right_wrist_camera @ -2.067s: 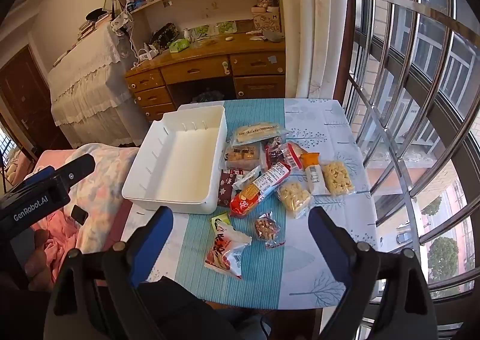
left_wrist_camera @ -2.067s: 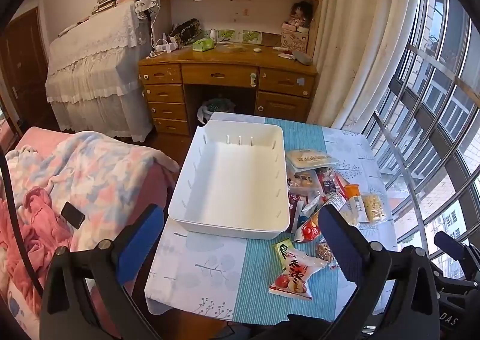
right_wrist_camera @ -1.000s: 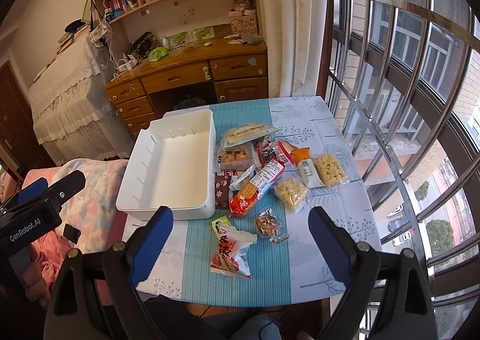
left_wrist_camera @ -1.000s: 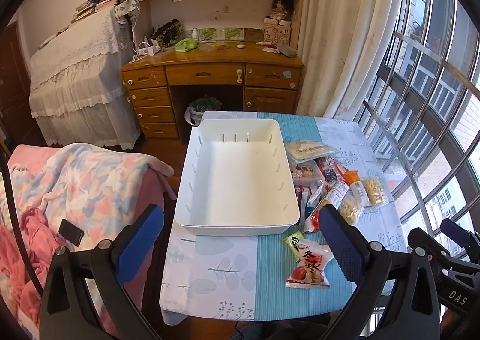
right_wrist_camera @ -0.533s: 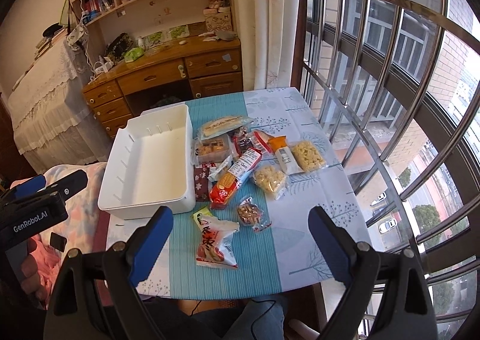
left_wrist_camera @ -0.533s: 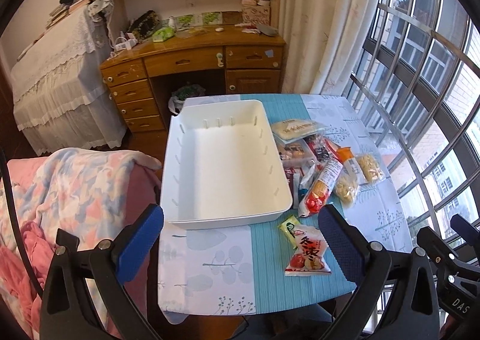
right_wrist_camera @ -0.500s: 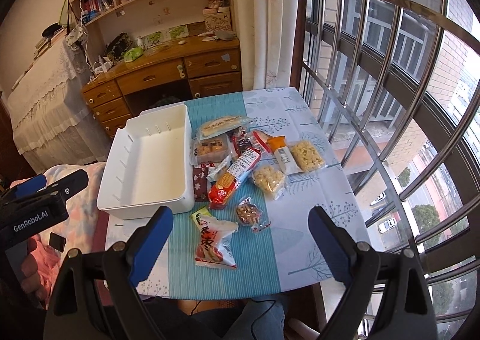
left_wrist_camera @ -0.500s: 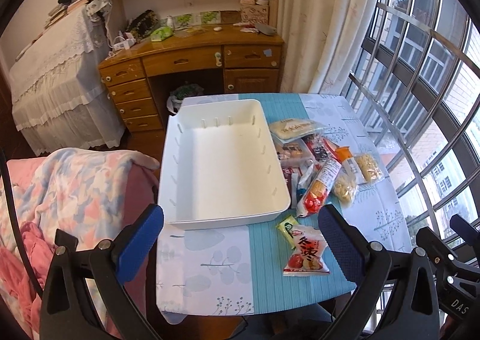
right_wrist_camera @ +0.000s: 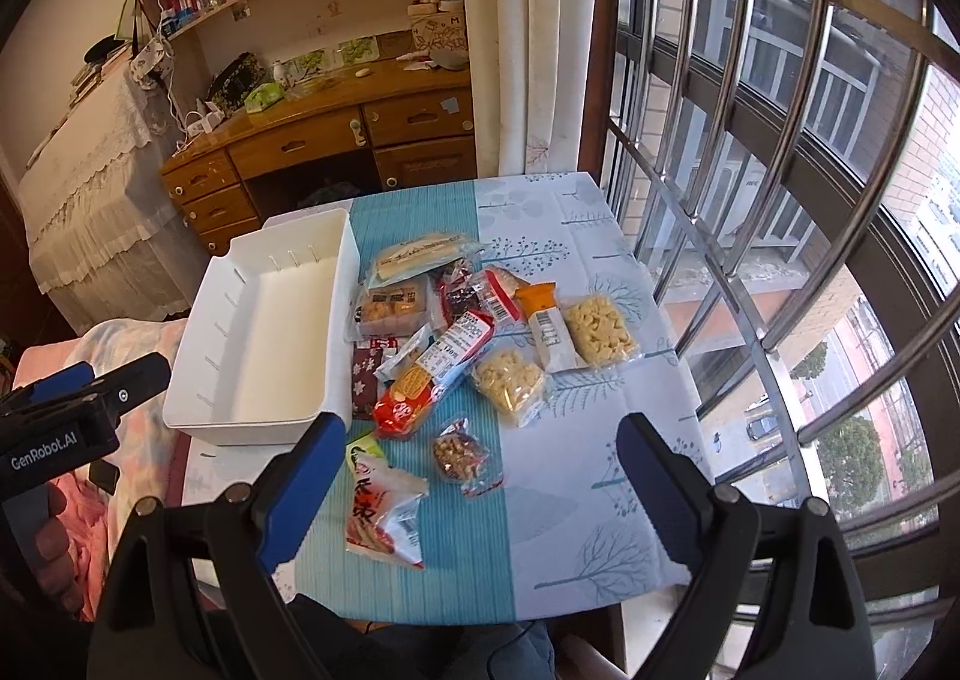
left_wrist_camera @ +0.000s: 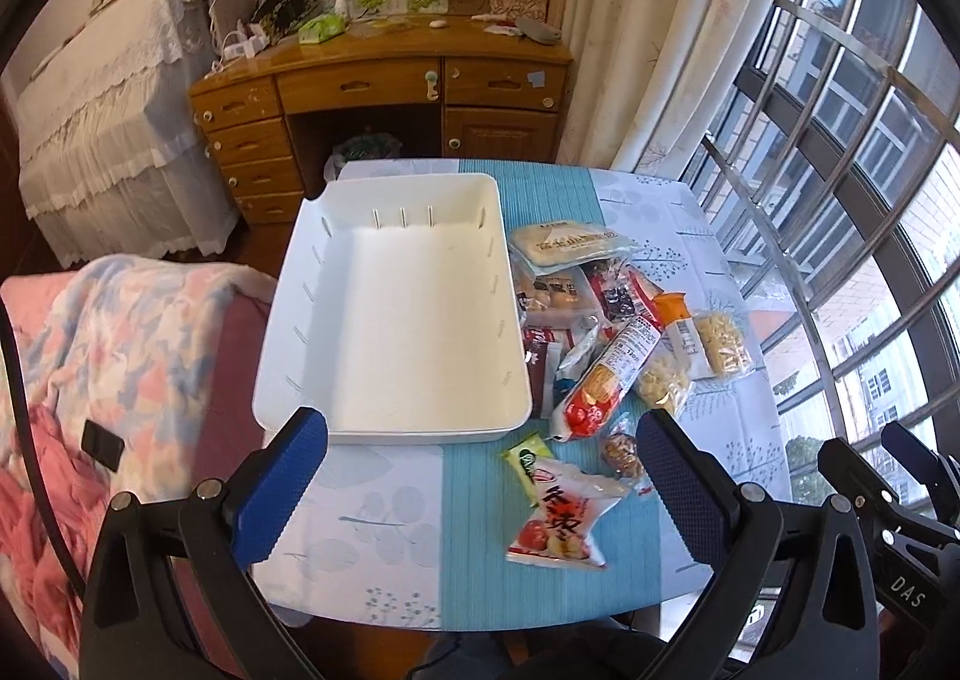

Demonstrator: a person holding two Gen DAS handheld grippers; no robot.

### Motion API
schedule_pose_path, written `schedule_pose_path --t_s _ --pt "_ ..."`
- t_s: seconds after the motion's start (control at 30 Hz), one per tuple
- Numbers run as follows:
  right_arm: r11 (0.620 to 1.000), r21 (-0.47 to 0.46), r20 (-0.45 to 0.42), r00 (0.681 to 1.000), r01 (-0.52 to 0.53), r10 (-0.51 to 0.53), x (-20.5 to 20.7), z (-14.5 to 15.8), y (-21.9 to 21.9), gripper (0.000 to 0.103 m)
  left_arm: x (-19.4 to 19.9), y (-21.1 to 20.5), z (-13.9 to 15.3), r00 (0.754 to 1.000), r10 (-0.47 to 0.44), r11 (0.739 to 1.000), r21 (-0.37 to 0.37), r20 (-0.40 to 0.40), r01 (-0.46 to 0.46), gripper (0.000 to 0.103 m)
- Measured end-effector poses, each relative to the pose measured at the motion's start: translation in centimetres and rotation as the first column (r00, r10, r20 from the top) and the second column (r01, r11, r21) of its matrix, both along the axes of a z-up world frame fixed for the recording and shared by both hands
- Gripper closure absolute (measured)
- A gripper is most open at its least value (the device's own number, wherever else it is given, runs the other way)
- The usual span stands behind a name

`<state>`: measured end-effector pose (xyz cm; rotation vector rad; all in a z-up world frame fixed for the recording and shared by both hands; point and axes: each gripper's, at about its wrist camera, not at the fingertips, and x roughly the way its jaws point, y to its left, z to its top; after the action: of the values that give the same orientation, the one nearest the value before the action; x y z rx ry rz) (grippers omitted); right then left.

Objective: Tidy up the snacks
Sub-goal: 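Grasp the red-and-white snack bag with the left tool while the right grasps the clear cracker bag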

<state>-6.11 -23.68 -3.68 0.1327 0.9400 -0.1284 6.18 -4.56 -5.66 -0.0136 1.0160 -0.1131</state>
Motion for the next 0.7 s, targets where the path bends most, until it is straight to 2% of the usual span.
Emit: schedule_pose_path --t_s 0.2,0.4,0.57,0.7 --pt "0.998 -0.03 0.012 0.998 -0.063 0.064 2.7 -0.5 -3.4 0.011 0.8 -2.7 -2.1 0.993 0.083 0.996 0.03 -0.083 -0.081 0.001" --pt "0.993 -0.006 -0.019 0.993 -0.121 0.121 6.1 -2.4 -7.0 0.011 1.0 -4.7 -5.8 0.959 0.184 0.983 0.046 -0.216 -0.178 0.001" --pt "0.99 0.029 -0.095 0.986 -0.137 0.139 9.3 -5.6 -9.8 0.011 0.7 -5.1 -9.8 0.895 0.271 0.962 0.054 -0.354 -0.269 0.001" --pt "0.992 0.073 -0.178 0.978 -0.099 0.11 11.3 -7.9 -11.9 0.011 0.4 -4.8 -13.1 0.82 0.339 0.932 0.045 -0.461 -0.36 0.001"
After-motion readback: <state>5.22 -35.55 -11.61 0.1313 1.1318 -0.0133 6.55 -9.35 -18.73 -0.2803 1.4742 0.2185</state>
